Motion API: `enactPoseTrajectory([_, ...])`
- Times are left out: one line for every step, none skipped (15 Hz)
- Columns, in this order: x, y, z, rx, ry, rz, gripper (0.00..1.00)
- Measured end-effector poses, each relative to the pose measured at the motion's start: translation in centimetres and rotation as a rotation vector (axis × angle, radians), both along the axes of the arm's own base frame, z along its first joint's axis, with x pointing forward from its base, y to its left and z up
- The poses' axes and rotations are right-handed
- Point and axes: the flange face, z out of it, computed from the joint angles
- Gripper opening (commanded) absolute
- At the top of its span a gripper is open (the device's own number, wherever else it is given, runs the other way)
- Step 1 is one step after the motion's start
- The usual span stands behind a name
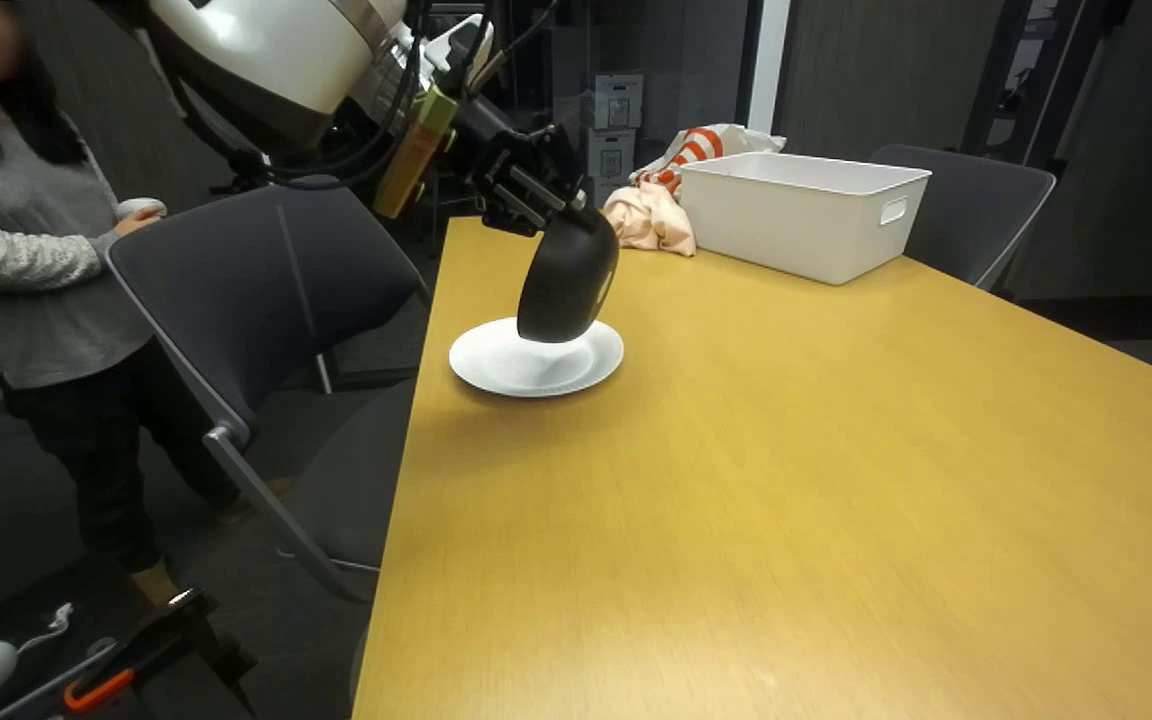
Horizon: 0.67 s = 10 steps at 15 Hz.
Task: Pour the contents from the bowl onto the plate
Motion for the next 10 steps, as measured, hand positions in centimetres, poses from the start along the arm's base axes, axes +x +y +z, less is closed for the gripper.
enactPoseTrajectory([0.0, 0.3, -0.2, -0.015, -0.027, 0.011, 0.10])
enactPoseTrajectory([0.1, 0.7, -0.4, -0.030, -0.059, 0.022, 0.10])
enactPoseTrajectory([0.1, 1.0, -0.5, -0.049, -0.091, 0.030, 0.10])
enactPoseTrajectory([0.1, 1.3, -0.6, -0.067, -0.118, 0.034, 0.10])
enactPoseTrajectory([0.0, 1.5, -0.7, -0.084, -0.141, 0.034, 0.10])
enactPoseTrajectory([0.0, 1.6, -0.9, -0.100, -0.159, 0.032, 0.10])
enactPoseTrajectory([0.0, 1.7, -1.1, -0.112, -0.174, 0.027, 0.10])
enactPoseTrajectory([-0.1, 1.8, -1.2, -0.125, -0.190, 0.022, 0.10])
enactPoseTrajectory([-0.1, 1.8, -1.4, -0.137, -0.206, 0.017, 0.10])
enactPoseTrajectory([-0.1, 1.7, -1.5, -0.154, -0.224, 0.011, 0.10])
